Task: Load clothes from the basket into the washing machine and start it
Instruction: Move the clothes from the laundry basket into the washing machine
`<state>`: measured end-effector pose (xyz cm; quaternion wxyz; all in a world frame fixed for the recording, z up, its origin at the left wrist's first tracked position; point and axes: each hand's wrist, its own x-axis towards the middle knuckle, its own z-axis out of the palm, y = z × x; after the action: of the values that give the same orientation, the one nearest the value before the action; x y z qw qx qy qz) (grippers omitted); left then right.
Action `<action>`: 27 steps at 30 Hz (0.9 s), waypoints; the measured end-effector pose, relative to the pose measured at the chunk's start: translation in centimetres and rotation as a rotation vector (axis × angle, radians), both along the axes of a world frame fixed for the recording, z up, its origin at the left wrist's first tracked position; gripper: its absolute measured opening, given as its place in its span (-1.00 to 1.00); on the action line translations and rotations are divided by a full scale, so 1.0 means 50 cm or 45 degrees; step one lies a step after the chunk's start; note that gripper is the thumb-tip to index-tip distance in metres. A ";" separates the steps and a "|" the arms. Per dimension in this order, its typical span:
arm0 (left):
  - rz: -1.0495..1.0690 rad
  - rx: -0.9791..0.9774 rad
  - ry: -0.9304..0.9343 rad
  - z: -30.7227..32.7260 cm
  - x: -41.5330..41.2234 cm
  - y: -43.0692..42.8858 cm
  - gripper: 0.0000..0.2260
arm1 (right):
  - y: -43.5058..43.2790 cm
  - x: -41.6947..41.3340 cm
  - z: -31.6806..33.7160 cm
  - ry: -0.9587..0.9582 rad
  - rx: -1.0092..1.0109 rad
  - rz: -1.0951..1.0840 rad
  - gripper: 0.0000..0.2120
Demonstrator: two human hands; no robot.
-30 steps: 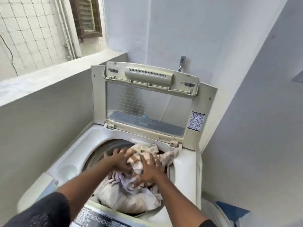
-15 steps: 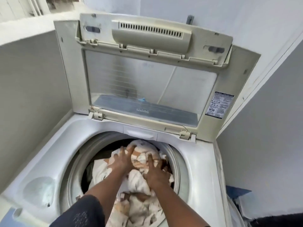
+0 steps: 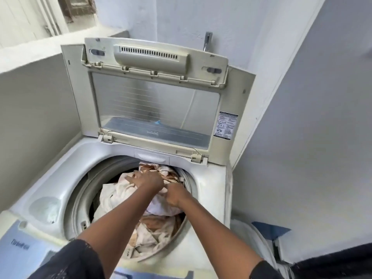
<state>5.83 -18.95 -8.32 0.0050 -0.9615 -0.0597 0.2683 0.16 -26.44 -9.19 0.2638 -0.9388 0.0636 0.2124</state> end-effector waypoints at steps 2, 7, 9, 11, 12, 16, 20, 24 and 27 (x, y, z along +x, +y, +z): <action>0.046 -0.110 -0.184 0.044 -0.058 -0.050 -0.64 | -0.040 -0.033 0.039 -0.187 0.057 -0.070 -0.70; -0.114 -0.421 -0.512 0.119 -0.198 -0.228 -0.71 | -0.240 -0.145 0.115 -0.376 0.021 -0.148 -0.72; -0.164 -0.528 -0.501 0.117 -0.243 -0.308 -0.72 | -0.335 -0.179 0.110 -0.367 0.001 -0.212 -0.75; -0.162 -0.609 -0.438 0.087 -0.273 -0.379 -0.73 | -0.411 -0.210 0.090 -0.346 -0.028 -0.261 -0.77; -0.173 -0.609 -0.402 0.058 -0.286 -0.419 -0.73 | -0.452 -0.224 0.062 -0.301 -0.032 -0.292 -0.76; -0.290 -0.563 -0.232 -0.092 -0.353 -0.490 -0.69 | -0.540 -0.291 -0.070 -0.097 -0.023 -0.391 -0.71; -0.318 -0.478 -0.020 -0.349 -0.381 -0.549 -0.68 | -0.617 -0.326 -0.324 0.119 -0.013 -0.488 -0.63; -0.146 -0.486 0.139 -0.709 -0.395 -0.569 -0.61 | -0.667 -0.377 -0.667 0.295 0.111 -0.529 -0.54; -0.046 -0.428 0.304 -0.941 -0.404 -0.574 -0.60 | -0.691 -0.412 -0.897 0.458 0.132 -0.495 -0.52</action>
<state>-14.38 -47.66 -55.39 -0.1439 -0.9110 0.0042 0.3865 -20.42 -60.99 -54.06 0.3318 -0.8413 0.2777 0.3240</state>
